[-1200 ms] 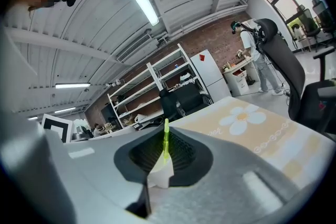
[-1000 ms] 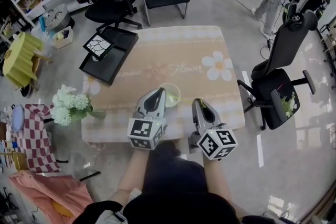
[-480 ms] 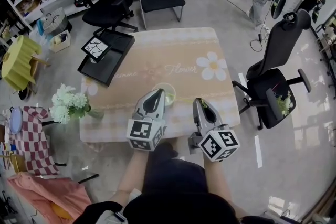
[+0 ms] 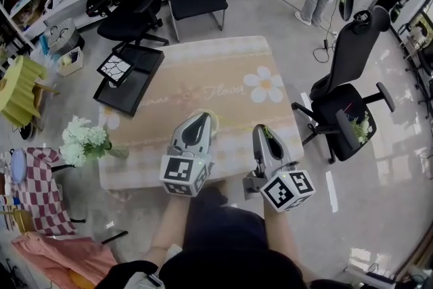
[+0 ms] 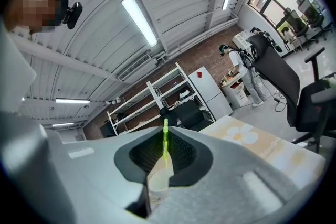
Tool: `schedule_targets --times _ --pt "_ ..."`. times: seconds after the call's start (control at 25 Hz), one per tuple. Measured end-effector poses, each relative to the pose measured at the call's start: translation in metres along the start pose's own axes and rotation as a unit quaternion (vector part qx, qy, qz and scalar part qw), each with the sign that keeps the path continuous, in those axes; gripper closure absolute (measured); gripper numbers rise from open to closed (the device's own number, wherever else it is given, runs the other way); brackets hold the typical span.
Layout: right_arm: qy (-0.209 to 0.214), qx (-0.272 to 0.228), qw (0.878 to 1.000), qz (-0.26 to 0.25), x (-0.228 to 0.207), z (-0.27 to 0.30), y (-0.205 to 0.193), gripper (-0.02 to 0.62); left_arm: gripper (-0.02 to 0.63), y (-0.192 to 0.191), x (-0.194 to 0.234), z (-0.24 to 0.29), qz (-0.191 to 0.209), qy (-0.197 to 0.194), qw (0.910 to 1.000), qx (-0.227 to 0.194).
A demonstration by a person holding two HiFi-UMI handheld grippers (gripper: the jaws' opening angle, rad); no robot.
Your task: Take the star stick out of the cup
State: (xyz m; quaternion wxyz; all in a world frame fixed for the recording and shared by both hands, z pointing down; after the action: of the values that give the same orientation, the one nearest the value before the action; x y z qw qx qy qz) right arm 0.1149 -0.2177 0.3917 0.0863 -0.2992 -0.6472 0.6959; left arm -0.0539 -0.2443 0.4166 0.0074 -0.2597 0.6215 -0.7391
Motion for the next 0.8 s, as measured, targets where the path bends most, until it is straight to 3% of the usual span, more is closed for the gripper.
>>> schedule_targets --times 0.8 --pt "-0.138 -0.066 0.988 0.007 -0.053 -0.039 0.019 0.578 0.595 -0.005 -0.047 0.047 0.010 -0.105 0.9940 0.030"
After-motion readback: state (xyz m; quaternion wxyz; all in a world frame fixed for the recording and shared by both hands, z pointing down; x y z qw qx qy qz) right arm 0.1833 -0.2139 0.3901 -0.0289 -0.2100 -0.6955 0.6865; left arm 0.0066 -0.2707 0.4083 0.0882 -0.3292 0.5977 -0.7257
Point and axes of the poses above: the fingertips, and each gripper's own axes: z forward along the fingers, x to its left, y out of its top, the point moved 4 cm from there along -z, backward along the fingers, and after that the axes turned 13 degrees about -z, right-handed, at the moved point
